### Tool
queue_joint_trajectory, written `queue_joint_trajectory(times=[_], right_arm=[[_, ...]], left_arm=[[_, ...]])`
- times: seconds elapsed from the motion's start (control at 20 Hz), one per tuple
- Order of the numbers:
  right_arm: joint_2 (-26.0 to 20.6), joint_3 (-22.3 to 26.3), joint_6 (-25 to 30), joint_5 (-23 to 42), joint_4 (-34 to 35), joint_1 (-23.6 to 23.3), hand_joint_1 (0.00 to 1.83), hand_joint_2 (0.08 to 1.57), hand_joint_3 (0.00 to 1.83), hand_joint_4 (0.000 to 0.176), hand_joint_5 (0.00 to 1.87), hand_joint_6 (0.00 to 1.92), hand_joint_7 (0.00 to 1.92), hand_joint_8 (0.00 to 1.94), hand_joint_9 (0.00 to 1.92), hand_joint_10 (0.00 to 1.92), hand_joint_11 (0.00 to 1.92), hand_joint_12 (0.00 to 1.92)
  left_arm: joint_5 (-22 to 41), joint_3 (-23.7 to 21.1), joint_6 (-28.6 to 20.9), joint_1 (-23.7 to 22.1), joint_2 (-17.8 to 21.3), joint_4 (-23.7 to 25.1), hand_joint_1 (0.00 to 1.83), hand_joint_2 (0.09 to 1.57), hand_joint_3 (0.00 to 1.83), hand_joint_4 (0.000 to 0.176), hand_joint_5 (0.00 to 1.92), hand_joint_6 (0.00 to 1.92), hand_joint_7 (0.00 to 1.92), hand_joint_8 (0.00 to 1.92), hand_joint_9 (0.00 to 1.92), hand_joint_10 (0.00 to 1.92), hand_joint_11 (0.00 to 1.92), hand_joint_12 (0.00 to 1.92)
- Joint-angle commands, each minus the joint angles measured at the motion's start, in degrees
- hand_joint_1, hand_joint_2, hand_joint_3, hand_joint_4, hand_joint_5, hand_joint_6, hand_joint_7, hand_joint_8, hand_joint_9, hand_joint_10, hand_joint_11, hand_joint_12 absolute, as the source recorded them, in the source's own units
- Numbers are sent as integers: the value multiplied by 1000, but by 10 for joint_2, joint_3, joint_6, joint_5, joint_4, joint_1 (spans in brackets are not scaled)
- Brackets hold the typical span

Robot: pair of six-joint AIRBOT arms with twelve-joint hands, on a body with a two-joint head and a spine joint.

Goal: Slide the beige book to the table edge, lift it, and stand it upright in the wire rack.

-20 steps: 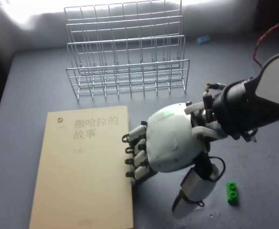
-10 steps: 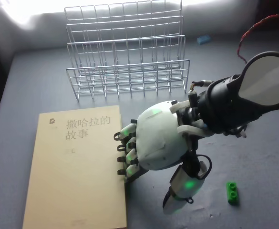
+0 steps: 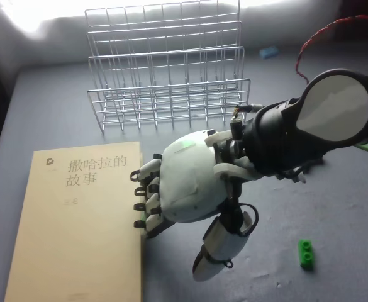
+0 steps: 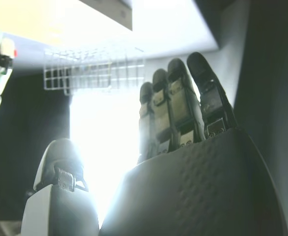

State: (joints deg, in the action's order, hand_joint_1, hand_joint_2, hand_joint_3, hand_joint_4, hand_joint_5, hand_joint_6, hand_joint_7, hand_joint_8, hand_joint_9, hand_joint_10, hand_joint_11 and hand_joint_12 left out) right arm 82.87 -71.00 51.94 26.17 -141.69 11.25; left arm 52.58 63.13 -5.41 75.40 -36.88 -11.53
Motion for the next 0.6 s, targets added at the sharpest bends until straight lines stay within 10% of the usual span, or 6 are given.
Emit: queue_joint_trajectory(times=[0.0, 0.55], right_arm=[[3, 2, 3, -21, 18, -11, 175, 1107, 0, 0, 330, 3, 357, 3, 336, 3, 0, 914], [28, 6, 0, -47, 27, -9, 194, 1094, 0, 0, 350, 10, 392, 11, 380, 11, 0, 944]], left_arm=[[55, 0, 1, 1, 5, -23, 159, 1140, 0, 0, 317, 7, 363, 8, 340, 6, 0, 708], [54, -8, 5, 2, 5, -21, 172, 1143, 0, 0, 313, 1, 347, 1, 335, 2, 0, 721]])
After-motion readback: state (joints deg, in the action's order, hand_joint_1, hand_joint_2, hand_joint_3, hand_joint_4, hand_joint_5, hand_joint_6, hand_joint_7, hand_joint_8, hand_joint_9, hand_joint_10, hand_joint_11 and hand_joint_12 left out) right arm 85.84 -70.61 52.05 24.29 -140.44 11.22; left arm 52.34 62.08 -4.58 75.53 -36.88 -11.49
